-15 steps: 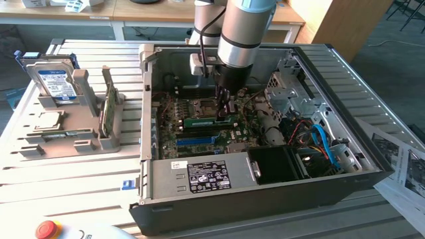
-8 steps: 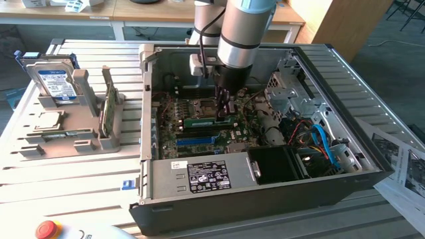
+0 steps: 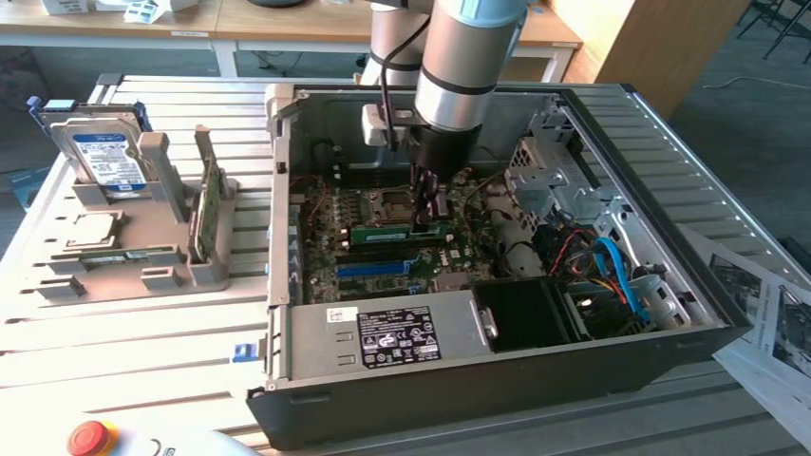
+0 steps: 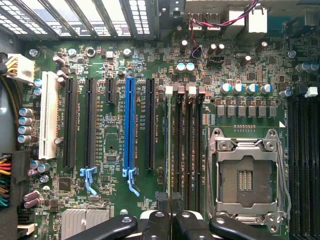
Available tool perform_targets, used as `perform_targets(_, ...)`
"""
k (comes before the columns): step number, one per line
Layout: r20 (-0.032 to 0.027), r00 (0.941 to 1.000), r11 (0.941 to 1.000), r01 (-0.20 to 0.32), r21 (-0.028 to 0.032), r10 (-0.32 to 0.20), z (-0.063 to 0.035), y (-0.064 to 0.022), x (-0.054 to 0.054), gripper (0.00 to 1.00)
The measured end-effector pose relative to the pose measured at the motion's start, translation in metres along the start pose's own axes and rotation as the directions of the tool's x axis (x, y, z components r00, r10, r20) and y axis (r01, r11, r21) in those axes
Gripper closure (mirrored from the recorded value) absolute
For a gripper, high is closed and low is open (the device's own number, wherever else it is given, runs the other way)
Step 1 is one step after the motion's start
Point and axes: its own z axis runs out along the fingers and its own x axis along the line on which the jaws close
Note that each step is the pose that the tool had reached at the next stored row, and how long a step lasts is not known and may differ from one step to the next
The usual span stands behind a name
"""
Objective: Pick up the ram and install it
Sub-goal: 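Insert the ram into the slot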
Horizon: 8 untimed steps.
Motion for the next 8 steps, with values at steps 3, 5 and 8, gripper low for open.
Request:
perform_targets(3, 0.0001, 1.0, 1.0, 0.0, 0.0, 0.0, 0.0004, 0.0, -0.0001, 0.88)
perform_targets(5, 0.0001, 1.0, 1.0, 0.0, -0.0001, 0.0, 0.0011, -0.0001, 0.0, 0.88)
perform_targets(8, -0.0003, 1.0, 1.0, 0.0, -0.0003, 0.0, 0.0017, 0.0, 0.0, 0.88)
